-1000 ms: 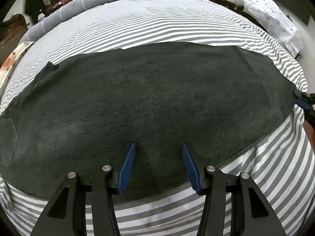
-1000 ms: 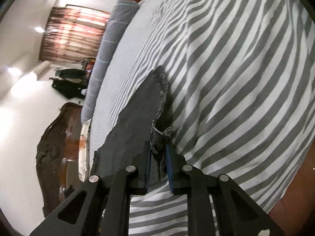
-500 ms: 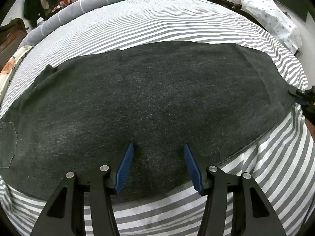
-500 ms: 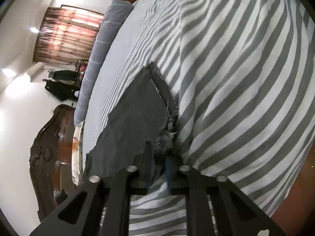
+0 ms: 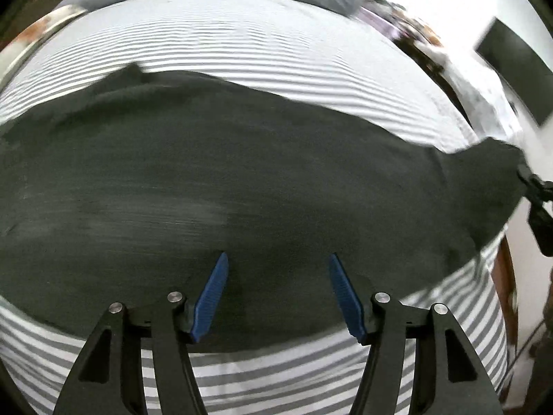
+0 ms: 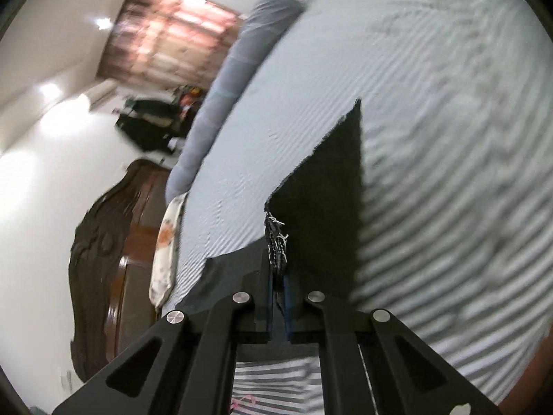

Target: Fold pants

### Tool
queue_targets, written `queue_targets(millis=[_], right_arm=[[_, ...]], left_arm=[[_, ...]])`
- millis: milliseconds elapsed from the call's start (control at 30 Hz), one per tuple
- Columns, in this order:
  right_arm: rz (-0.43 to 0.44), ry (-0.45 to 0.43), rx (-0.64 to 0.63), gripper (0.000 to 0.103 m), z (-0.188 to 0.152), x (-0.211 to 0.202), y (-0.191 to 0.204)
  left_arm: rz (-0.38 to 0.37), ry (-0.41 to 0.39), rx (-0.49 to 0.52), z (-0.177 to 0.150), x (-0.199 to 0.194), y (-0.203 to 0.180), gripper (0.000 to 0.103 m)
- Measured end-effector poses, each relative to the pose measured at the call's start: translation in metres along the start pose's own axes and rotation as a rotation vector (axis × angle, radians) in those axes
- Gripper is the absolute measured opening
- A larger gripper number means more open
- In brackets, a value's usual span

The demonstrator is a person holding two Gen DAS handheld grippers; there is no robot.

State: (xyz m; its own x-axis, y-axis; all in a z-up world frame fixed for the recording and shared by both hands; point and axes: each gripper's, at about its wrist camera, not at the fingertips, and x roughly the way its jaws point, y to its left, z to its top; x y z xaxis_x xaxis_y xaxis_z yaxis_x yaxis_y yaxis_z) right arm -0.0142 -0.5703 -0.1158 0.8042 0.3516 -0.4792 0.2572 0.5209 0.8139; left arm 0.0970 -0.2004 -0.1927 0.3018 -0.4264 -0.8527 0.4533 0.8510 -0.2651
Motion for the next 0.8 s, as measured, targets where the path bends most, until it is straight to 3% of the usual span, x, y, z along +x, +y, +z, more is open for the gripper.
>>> queue_targets(millis=[200, 367, 533, 800], right_arm=[[0.048, 0.133, -0.134, 0.006, -0.011, 0.075, 0.082], [0.056, 0.268, -0.200, 0.006, -0.039, 0.155, 0.125], [0.047, 0.394, -0.243, 0.006, -0.085, 0.222, 0.149], [-0.033, 0.539, -0.334, 0.006, -0.149, 0.283, 0.155]], left_arm=[[0.053, -0.053, -0.160, 0.009, -0.036, 0.081, 0.062], [0.065, -0.131, -0.203, 0.014, -0.068, 0.115, 0.062], [0.059, -0.188, -0.229, 0.013, -0.093, 0.141, 0.062], [0.047, -0.218, -0.291, 0.011, -0.097, 0.175, 0.062]])
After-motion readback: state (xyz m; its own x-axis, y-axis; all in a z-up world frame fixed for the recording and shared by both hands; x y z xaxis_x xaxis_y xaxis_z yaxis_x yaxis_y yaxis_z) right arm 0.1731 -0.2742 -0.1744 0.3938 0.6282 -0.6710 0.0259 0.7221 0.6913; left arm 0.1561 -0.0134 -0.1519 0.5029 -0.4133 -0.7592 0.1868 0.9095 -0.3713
